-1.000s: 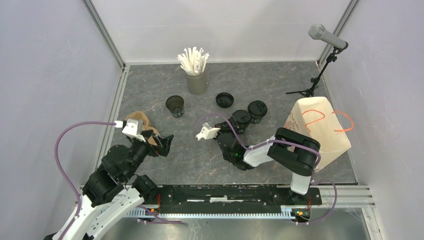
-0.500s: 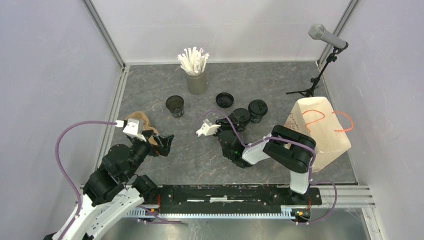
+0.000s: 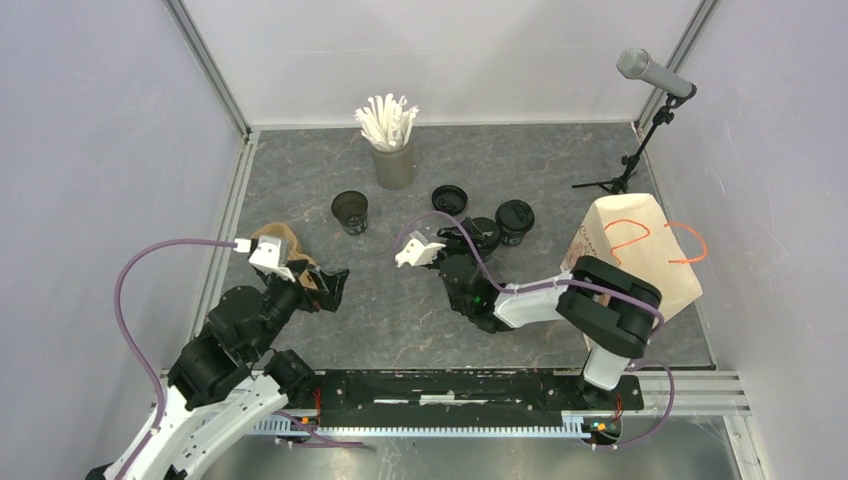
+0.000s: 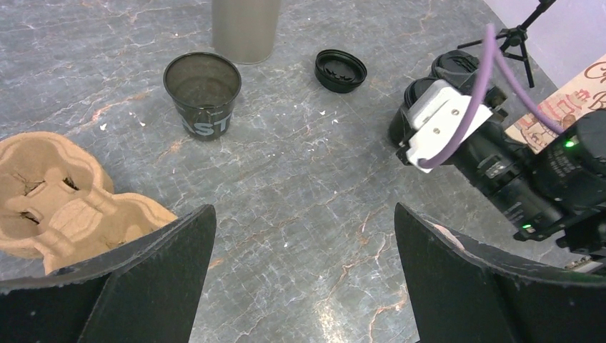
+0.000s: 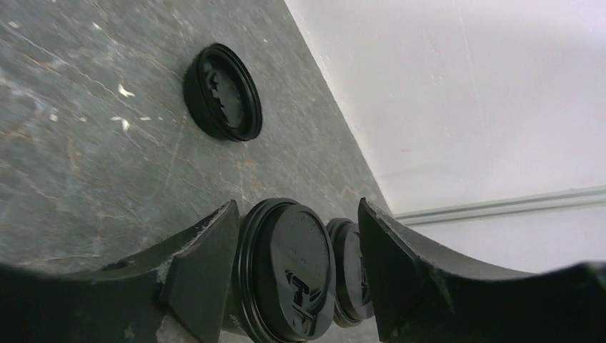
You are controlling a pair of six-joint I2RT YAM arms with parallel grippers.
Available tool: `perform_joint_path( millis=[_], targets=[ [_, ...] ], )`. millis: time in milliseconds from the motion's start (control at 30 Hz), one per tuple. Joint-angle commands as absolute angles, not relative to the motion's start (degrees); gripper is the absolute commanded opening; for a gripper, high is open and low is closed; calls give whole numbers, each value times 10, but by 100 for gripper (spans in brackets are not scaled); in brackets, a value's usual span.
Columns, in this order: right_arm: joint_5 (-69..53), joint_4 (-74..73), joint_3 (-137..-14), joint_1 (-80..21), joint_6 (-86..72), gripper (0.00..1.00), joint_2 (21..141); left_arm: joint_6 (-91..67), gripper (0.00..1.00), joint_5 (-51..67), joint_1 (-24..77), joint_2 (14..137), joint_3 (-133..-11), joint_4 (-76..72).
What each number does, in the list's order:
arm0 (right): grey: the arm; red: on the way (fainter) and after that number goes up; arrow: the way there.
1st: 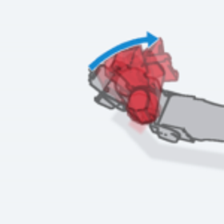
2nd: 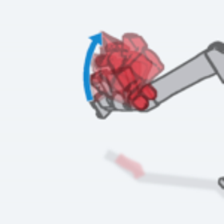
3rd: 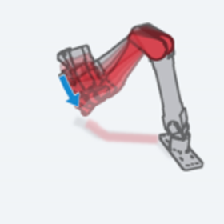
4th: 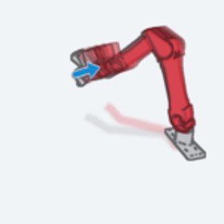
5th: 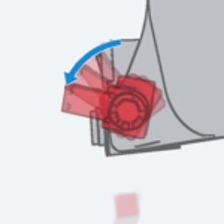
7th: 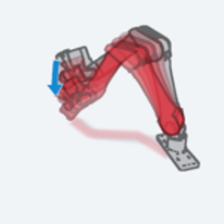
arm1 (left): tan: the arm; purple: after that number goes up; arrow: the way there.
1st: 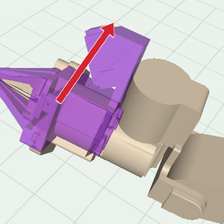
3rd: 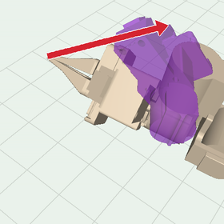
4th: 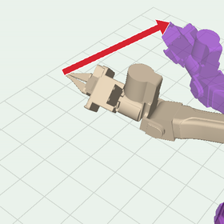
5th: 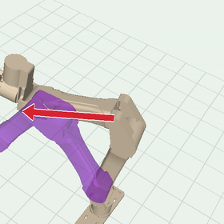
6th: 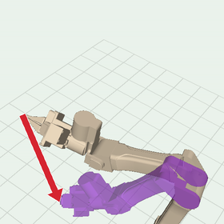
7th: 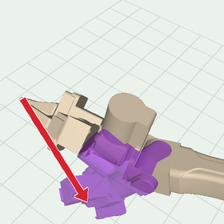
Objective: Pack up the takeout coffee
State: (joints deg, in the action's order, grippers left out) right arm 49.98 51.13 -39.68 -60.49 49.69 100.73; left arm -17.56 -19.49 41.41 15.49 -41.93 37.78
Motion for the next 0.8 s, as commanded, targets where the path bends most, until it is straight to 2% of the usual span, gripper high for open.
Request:
perform_joint_path(
  millis=[0,200,300,367,467,600,767],
  targets=[
    [450,420,-424,-610,407,70,947,-171,100,-207,416,174,-421,377],
    [377,295,-427,-614,270,77,846,-178,100,-229,416,198,-420,384],
    [342,250,-408,-615,198,86,758,-182,100,-240,416,208,-418,385],
    [313,215,-400,-614,162,98,696,-188,100,-252,416,216,-417,384],
    [269,126,-415,-614,116,98,624,-219,100,-274,416,237,-421,399],
    [210,81,-400,-614,113,98,546,-280,100,-311,416,276,-443,451],
    [202,53,-397,-611,87,98,488,-300,100,-277,416,273,-468,483]
  ],
)
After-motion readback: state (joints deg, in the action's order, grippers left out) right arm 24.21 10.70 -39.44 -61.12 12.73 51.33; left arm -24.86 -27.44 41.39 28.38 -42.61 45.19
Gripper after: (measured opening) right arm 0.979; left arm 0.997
